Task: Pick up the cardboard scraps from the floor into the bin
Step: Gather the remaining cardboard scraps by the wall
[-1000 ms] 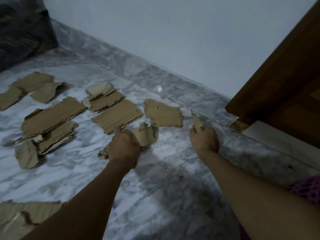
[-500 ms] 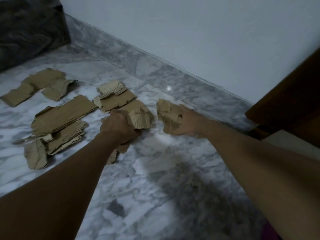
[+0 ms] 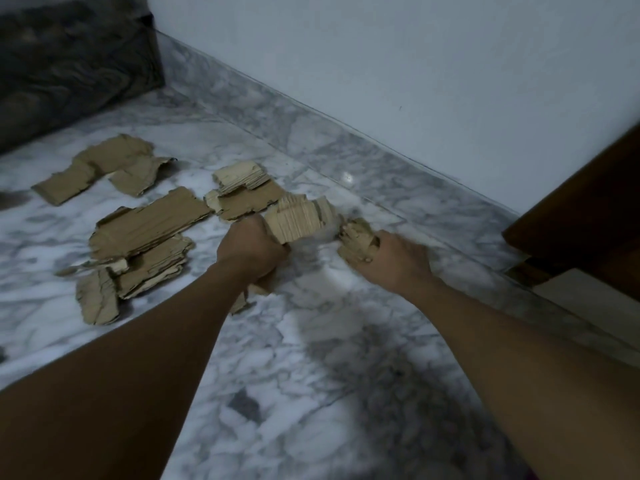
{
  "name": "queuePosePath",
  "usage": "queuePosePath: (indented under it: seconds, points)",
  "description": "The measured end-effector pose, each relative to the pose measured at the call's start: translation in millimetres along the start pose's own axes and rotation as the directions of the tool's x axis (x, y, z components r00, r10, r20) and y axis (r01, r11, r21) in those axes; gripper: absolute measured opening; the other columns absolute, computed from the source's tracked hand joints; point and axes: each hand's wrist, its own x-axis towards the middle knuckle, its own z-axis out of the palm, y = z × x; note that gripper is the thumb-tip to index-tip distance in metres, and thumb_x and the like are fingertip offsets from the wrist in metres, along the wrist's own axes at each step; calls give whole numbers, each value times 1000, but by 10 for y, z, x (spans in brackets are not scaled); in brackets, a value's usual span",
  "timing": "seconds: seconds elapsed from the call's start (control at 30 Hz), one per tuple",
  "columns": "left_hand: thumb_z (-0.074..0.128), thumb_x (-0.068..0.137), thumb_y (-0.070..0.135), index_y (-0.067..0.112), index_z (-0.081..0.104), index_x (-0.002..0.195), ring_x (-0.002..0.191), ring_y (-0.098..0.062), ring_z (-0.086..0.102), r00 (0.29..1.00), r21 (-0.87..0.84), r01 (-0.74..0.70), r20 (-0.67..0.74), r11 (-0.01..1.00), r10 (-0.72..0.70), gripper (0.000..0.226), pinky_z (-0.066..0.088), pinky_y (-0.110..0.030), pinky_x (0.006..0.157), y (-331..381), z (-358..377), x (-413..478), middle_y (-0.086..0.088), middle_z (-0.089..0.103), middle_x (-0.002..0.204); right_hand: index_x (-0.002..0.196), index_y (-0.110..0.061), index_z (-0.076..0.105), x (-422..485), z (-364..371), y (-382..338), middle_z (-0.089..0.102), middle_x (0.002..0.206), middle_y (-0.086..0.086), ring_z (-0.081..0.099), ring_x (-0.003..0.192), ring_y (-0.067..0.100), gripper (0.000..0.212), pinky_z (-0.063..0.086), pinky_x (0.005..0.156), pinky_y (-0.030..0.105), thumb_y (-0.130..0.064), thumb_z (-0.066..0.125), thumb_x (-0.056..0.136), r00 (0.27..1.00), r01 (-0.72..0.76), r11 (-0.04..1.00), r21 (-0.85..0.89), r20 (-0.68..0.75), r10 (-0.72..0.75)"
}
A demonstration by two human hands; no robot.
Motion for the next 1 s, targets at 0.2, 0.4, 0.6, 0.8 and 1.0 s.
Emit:
queuePosePath:
  seconds: [0.2, 0.4, 0.6, 0.8, 1.0]
  points:
    - [75, 80, 27, 12, 56, 84, 64, -16, 54, 987, -324, 41, -132, 945, -88, 25, 43, -25, 57, 84, -488, -251, -4, 57, 74, 111, -25, 40, -212, -32, -252, 55, 106, -3, 59, 96, 24, 73, 55, 80, 43, -53, 85, 61, 998, -56, 890, 452, 38, 43]
    - [77, 79, 26, 11, 60, 86, 68, -18, 60, 968, -347, 161, -126, 924, -216, 23, 49, -30, 56, -272, -1023, -843, -4, 63, 76, 96, -13, 64, -415, -23, -863, 68, 87, 6, 66, 77, 26, 37, 54, 63, 36, -41, 76, 75, 986, 8, 846, 533, 139, -96]
    - [76, 78, 30, 11, 57, 93, 79, -24, 59, 919, -54, 389, -39, 920, -391, 31, 44, -27, 59, -906, -1090, -1545, -7, 57, 80, 106, -13, 55, -729, 172, -1583, 61, 93, 6, 61, 84, 28, 38, 45, 61, 31, -36, 72, 81, 945, 171, 947, 273, 227, -236]
    - [76, 56, 64, 21, 57, 90, 85, -25, 64, 810, 137, 585, -54, 800, -583, 57, 55, -39, 82, -1299, -967, -2004, -2, 64, 85, 127, -13, 55, -887, 461, -1862, 60, 121, 9, 57, 108, 32, 46, 46, 81, 36, -34, 66, 87, 939, 319, 948, 15, 133, -318]
    - [79, 44, 74, 12, 52, 120, 112, -30, 44, 752, 255, 650, -77, 716, -655, 102, 50, -41, 89, -1425, -754, -2315, -8, 39, 109, 125, -15, 58, -948, 514, -1828, 66, 112, 11, 62, 100, 35, 49, 49, 80, 39, -41, 70, 85, 942, 302, 950, 82, 125, -310]
